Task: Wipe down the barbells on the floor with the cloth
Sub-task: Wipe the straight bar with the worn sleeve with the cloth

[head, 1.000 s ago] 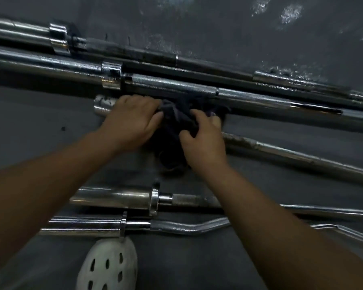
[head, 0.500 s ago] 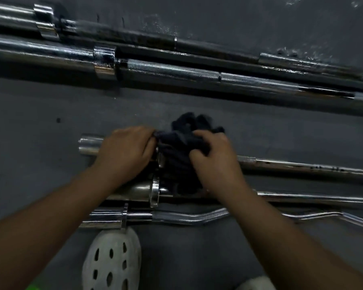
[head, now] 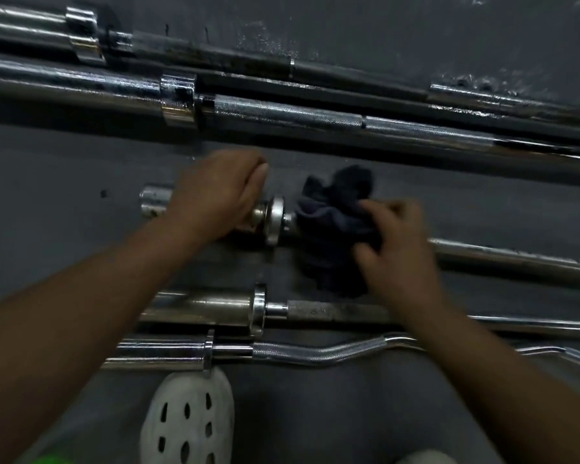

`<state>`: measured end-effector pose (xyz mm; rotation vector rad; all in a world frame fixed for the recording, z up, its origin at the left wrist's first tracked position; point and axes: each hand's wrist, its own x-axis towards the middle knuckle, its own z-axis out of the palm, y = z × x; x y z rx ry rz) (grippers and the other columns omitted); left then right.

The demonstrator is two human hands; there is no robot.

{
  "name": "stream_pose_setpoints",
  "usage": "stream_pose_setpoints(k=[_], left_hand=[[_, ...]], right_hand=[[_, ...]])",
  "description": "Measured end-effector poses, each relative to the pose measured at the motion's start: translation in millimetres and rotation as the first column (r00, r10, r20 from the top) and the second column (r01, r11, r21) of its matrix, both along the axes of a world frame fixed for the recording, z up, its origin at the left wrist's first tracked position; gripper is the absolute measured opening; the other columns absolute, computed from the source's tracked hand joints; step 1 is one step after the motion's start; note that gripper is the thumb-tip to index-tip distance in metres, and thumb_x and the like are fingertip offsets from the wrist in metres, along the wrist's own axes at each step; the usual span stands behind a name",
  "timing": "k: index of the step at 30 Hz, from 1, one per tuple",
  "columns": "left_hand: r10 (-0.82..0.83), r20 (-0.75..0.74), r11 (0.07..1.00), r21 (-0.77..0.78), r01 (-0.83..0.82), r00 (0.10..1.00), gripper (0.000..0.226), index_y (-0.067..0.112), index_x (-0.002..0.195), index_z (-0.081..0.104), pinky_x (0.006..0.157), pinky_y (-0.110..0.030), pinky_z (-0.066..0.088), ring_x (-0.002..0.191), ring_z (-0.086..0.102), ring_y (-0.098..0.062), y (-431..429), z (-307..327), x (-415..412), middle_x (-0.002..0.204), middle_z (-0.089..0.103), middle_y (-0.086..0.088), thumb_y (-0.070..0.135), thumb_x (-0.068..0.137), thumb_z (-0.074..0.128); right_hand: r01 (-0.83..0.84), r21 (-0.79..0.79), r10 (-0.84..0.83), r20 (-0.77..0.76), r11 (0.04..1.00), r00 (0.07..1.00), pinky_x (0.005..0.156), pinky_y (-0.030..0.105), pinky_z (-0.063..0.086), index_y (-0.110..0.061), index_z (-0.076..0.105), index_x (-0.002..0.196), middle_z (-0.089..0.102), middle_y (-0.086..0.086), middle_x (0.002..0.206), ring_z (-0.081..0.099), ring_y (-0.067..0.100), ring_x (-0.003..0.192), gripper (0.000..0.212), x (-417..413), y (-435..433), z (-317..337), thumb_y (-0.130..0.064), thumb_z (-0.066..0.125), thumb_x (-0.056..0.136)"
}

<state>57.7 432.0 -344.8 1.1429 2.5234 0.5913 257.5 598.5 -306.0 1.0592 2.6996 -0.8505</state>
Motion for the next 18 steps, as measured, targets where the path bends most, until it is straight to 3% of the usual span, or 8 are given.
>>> stream_pose_setpoints(k=[2, 5, 7, 10, 13, 15, 17, 18], left_hand=[[0.051, -0.070, 0.995, 0.084, -0.045, 0.996, 0.030, 0.014, 0.104, 0.062, 0.072, -0.040, 0.043, 0.086, 0.057, -0.033, -7, 3, 2, 0.091, 0.063, -0.010, 0.035, 0.099, 0.042], [-0.002, -0.197, 0.998, -0.069, -0.012, 0.980, 0.040, 0.013, 0.123, 0.057, 0.101, -0.045, 0.034, 0.109, 0.051, -0.031, -24, -7, 39, 0.117, 0.060, -0.008, 0.040, 0.097, 0.043], [-0.075, -0.219, 0.989, -0.140, 0.045, 0.973, 0.045, 0.015, 0.127, 0.054, 0.107, -0.046, 0.027, 0.116, 0.047, -0.029, -25, -14, 43, 0.125, 0.057, -0.005, 0.045, 0.097, 0.039], [-0.090, -0.235, 0.983, -0.180, 0.048, 0.968, 0.043, 0.020, 0.113, 0.061, 0.092, -0.043, 0.036, 0.102, 0.056, -0.030, 1, -10, 12, 0.108, 0.066, -0.004, 0.047, 0.100, 0.030], [-0.064, -0.097, 0.998, -0.016, 0.063, 0.993, 0.043, 0.018, 0.108, 0.064, 0.084, -0.042, 0.042, 0.097, 0.059, -0.032, 12, 0, -13, 0.102, 0.068, -0.006, 0.043, 0.099, 0.030], [-0.014, -0.105, 0.998, 0.055, 0.020, 0.994, 0.039, 0.014, 0.115, 0.063, 0.091, -0.044, 0.042, 0.103, 0.058, -0.032, -4, -1, -10, 0.110, 0.066, -0.008, 0.038, 0.099, 0.037], [-0.032, -0.192, 0.998, -0.059, 0.021, 0.981, 0.048, 0.011, 0.131, 0.054, 0.109, -0.047, 0.031, 0.123, 0.049, -0.031, -20, -10, 6, 0.132, 0.057, -0.010, 0.040, 0.097, 0.040], [-0.052, -0.202, 0.992, -0.126, 0.026, 0.978, 0.055, 0.010, 0.139, 0.047, 0.115, -0.048, 0.023, 0.132, 0.042, -0.030, -23, -15, 15, 0.141, 0.050, -0.010, 0.042, 0.094, 0.040]], right_hand=[[0.158, 0.150, -0.162, 0.014, 0.976, 0.987, 0.109, 0.041, 0.039, -0.011, 0.061, 0.129, 0.045, 0.019, 0.133, 0.049, 0.037, 0.121, 0.058, 15, 42, -3, -0.024, 0.052, 0.073], [0.297, 0.173, -0.299, -0.016, 0.939, 0.954, 0.105, 0.038, 0.033, -0.009, 0.055, 0.135, 0.051, 0.019, 0.133, 0.047, 0.039, 0.121, 0.065, 8, 23, -12, -0.027, 0.049, 0.073], [0.192, 0.133, -0.193, -0.007, 0.972, 0.981, 0.097, 0.033, 0.032, -0.021, 0.050, 0.142, 0.049, 0.009, 0.137, 0.042, 0.034, 0.123, 0.064, -16, -23, -13, -0.029, 0.056, 0.078], [-0.010, 0.002, 0.010, -0.060, 1.000, 0.998, 0.094, 0.032, 0.037, -0.030, 0.054, 0.139, 0.044, 0.001, 0.136, 0.038, 0.028, 0.120, 0.059, -48, -41, -7, -0.026, 0.064, 0.080], [-0.144, 0.031, 0.147, -0.148, 0.989, 0.978, 0.097, 0.031, 0.042, -0.022, 0.064, 0.126, 0.055, 0.006, 0.121, 0.051, 0.028, 0.111, 0.055, -38, 5, 1, -0.021, 0.057, 0.071], [0.146, 0.063, -0.133, -0.175, 0.987, 0.975, 0.101, 0.028, 0.038, -0.015, 0.063, 0.126, 0.056, 0.012, 0.120, 0.053, 0.029, 0.114, 0.056, -14, 47, -3, -0.020, 0.053, 0.071], [0.500, 0.087, -0.491, -0.104, 0.862, 0.865, 0.110, 0.037, 0.035, -0.010, 0.054, 0.136, 0.052, 0.019, 0.130, 0.048, 0.035, 0.123, 0.068, 1, 61, -8, -0.036, 0.048, 0.074], [0.557, 0.110, -0.556, -0.048, 0.823, 0.830, 0.112, 0.042, 0.032, -0.008, 0.048, 0.140, 0.049, 0.021, 0.136, 0.044, 0.038, 0.126, 0.076, -1, 49, -12, -0.044, 0.047, 0.073]])
